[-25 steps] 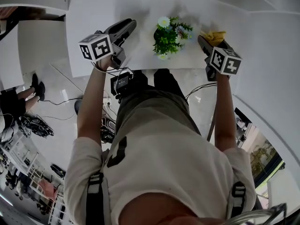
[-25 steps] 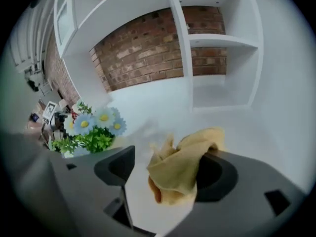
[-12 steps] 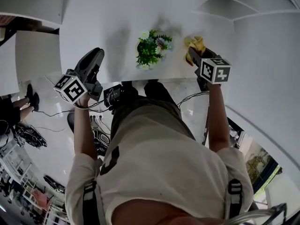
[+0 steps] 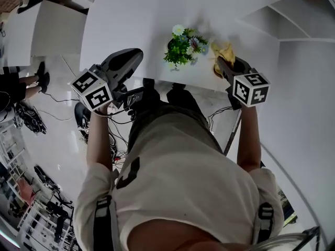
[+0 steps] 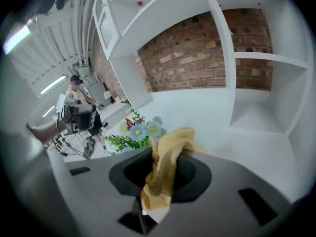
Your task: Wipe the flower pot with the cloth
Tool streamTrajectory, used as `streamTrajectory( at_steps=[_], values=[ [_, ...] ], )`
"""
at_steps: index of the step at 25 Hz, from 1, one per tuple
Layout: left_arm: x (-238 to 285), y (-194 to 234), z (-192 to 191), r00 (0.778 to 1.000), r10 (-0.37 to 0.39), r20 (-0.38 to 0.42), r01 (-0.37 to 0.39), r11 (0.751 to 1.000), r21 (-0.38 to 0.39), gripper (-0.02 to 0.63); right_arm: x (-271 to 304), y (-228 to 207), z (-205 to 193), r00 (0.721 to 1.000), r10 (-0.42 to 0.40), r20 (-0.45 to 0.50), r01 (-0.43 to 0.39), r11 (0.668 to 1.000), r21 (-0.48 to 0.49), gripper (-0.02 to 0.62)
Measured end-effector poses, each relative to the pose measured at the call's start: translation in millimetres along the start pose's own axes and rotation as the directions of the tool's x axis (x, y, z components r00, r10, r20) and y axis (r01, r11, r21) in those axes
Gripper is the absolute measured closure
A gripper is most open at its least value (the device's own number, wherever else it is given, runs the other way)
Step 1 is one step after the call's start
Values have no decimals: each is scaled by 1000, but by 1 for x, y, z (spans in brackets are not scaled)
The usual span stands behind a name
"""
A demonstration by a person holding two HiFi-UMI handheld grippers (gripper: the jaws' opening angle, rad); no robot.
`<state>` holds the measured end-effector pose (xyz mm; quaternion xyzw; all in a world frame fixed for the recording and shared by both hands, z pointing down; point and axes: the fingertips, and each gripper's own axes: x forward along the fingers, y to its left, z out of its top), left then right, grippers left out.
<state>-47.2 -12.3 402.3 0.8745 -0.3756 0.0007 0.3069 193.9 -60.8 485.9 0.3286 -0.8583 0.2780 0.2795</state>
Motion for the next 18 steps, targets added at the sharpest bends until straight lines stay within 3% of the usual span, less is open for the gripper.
streamTrajectory(
  at_steps=[4, 11, 18],
  values=[
    [-8, -15, -1, 1000, -7, 14, 7, 1000, 12, 572, -7, 18, 13, 996, 63, 55, -64, 998, 19, 509],
    [-35, -25, -7, 998, -51, 39, 51, 999, 20, 575, -22, 38, 18, 996, 18, 85, -21, 999, 36, 509],
    [-71, -23, -45, 993, -116, 29, 116, 993, 5, 578, -32, 90, 8, 988, -2, 157, -13, 995, 94, 509]
  ],
)
